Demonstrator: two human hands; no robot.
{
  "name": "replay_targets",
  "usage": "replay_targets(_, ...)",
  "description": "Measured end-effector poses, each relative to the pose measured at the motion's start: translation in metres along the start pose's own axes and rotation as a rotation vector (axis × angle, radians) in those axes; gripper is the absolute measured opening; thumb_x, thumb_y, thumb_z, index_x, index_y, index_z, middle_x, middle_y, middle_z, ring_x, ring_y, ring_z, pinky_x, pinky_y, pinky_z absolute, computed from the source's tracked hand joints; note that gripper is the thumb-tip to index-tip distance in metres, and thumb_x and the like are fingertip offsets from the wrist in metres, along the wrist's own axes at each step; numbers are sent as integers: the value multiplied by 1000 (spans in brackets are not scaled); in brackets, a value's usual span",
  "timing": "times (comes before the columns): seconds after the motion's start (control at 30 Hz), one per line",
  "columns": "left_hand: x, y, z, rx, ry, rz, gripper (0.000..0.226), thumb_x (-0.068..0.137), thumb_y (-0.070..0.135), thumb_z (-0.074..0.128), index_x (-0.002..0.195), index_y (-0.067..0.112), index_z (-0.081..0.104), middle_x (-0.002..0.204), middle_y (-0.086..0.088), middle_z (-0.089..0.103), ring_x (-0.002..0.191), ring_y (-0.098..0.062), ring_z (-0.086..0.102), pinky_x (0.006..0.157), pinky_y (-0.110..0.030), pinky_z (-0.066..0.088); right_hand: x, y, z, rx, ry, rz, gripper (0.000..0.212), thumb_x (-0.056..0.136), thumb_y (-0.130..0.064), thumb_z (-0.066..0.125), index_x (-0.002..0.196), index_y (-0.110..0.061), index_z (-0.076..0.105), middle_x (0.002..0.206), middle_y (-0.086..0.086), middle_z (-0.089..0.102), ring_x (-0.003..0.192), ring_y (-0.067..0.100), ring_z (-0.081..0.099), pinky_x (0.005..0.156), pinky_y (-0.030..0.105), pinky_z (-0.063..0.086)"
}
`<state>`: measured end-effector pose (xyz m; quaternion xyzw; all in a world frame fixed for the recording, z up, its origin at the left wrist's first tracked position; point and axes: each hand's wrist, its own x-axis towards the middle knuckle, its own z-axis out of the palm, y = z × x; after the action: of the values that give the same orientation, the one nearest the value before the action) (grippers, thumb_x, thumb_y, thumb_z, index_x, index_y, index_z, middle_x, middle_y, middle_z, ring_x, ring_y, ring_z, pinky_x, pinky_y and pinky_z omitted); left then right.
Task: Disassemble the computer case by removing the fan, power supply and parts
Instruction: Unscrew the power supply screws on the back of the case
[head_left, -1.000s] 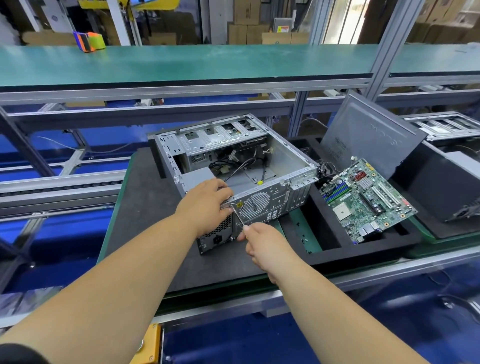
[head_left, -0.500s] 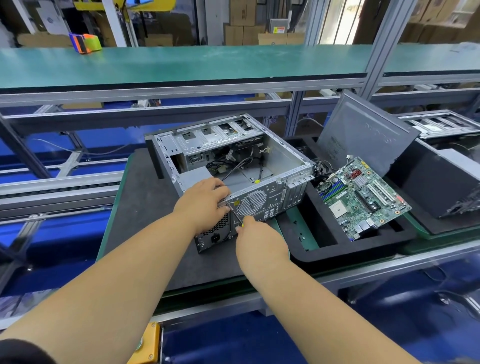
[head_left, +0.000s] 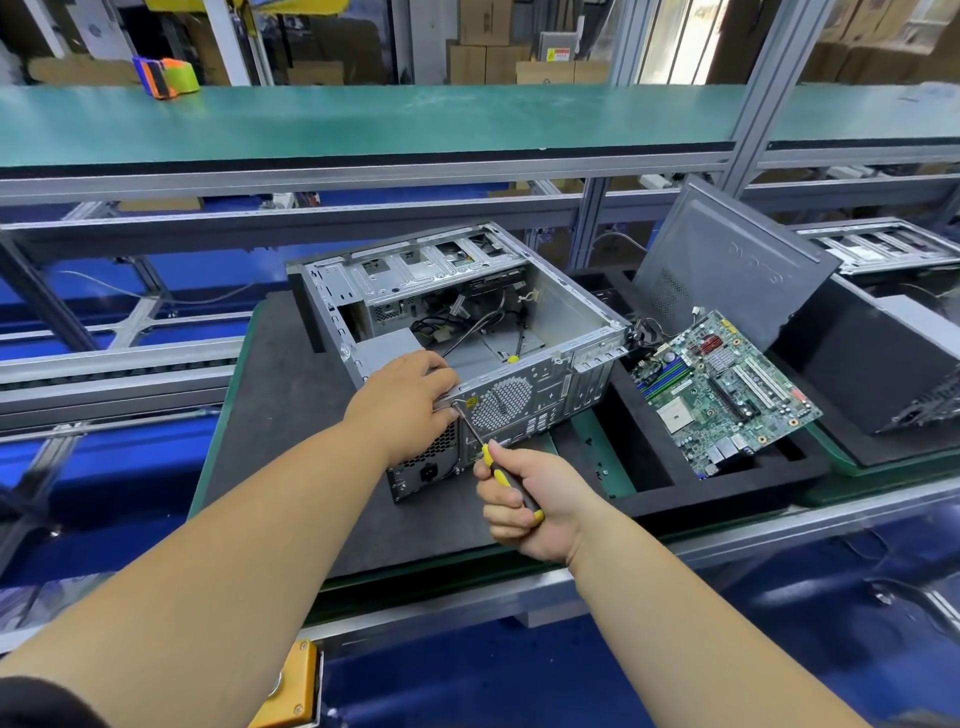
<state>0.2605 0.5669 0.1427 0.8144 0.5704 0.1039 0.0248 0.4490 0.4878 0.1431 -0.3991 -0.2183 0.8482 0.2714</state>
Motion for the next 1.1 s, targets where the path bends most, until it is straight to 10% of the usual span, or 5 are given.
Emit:
replay_targets(0.47,0,-1,1,-26,-6,-6,37,94,45,54,127,28,54,137,9,41,126,-18,38,100,-34,37,-4,-3,20,-658,407,-165,35,104,-34,41,77,-13,45,53,3,31,41,15,22,45,25,18)
replay_targets(0.67,0,0,2,-29,4,-10,36,94,45,54,125,29,54,136,10,41,125,-17,38,100,-35,38,-2,-5,27,-1410,629,-255,34,105,-37,38,79,-17,40,92,5,57,87,27,50,68,32,35)
replay_targets(0.83,0,0,1,-29,-1,-12,36,94,45,53,126,29,54,137,10,41,126,-17,38,102,-37,38,4,0,38,-1700,811,-232,23,104,-29,41,117,-12,48,119,7,64,109,28,62,69,34,36)
replay_targets(1.1,-1,2,-2,-17,-7,-6,35,94,45,53,125,28,53,139,10,40,126,-17,38,101,-36,39,6,-2,35,-1789,783,-259,18,102,-28,45,111,-14,51,112,5,64,103,28,63,61,32,36)
